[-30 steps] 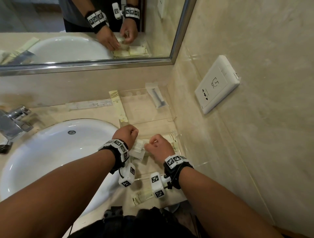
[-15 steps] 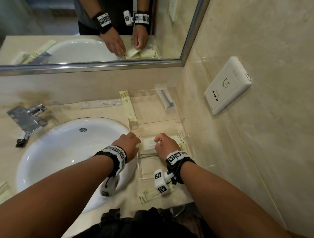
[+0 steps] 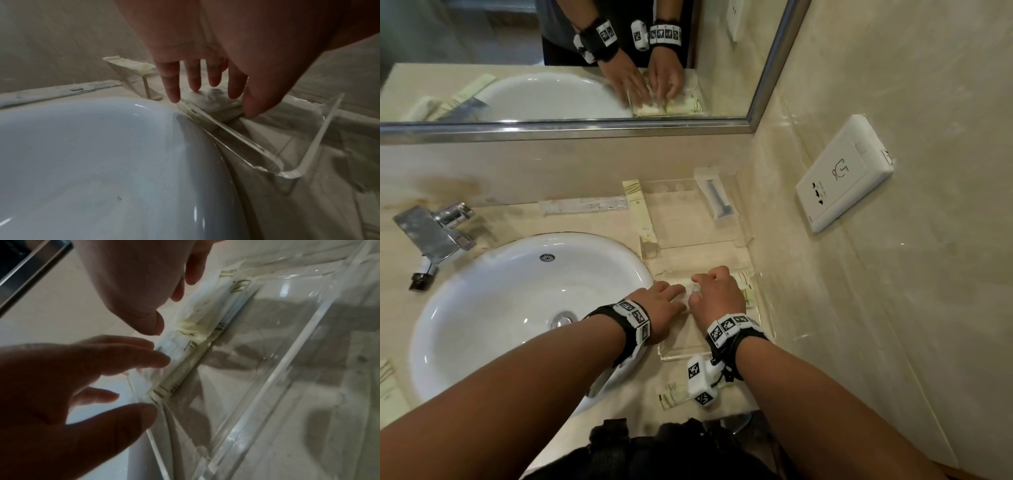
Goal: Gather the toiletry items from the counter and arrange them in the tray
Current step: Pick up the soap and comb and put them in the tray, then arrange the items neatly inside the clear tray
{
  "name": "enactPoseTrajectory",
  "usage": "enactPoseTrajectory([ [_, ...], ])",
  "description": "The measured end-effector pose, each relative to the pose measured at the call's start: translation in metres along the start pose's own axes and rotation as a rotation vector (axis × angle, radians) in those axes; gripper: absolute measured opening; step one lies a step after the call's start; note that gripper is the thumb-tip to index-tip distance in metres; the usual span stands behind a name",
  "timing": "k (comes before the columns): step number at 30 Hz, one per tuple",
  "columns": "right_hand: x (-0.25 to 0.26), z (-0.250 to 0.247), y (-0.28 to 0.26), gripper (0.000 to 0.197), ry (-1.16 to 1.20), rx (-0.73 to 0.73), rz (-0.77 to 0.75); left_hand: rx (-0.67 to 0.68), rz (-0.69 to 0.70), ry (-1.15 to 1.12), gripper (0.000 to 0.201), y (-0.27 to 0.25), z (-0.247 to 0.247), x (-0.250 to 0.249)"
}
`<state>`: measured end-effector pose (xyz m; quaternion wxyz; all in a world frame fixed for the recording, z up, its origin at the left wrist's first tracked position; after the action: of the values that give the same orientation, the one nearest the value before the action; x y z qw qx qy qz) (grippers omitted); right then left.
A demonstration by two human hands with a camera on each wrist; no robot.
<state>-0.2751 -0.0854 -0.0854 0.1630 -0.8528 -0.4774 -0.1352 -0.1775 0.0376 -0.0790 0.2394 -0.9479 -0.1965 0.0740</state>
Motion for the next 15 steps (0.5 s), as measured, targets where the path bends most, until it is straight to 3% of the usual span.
enactPoseTrajectory([
  [4, -0.015, -0.004, -0.004, 0.033, -0.092, -0.049, 0.07, 0.064, 0.017, 0.036, 0.06, 0.001, 0.001, -0.005],
  [9, -0.032, 0.006, -0.01, 0.041, -0.04, 0.087, 0.069, 0.102, -0.007, 0.062, 0.06, 0.003, 0.002, -0.007],
  [15, -0.038, 0.007, -0.012, 0.047, 0.004, 0.134, 0.046, 0.096, -0.005, 0.058, 0.058, 0.003, 0.003, -0.004],
])
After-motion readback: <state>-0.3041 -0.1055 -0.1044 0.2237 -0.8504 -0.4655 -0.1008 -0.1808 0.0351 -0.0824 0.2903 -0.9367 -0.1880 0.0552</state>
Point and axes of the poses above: each hand's wrist, its own y-axis towards the middle knuckle, its own z-axis out of the palm, x = y × z, the point moved 2 cm from there along y, towards the middle knuckle, and after that the axes turned 13 degrees about -z, right-handed, at the moved point
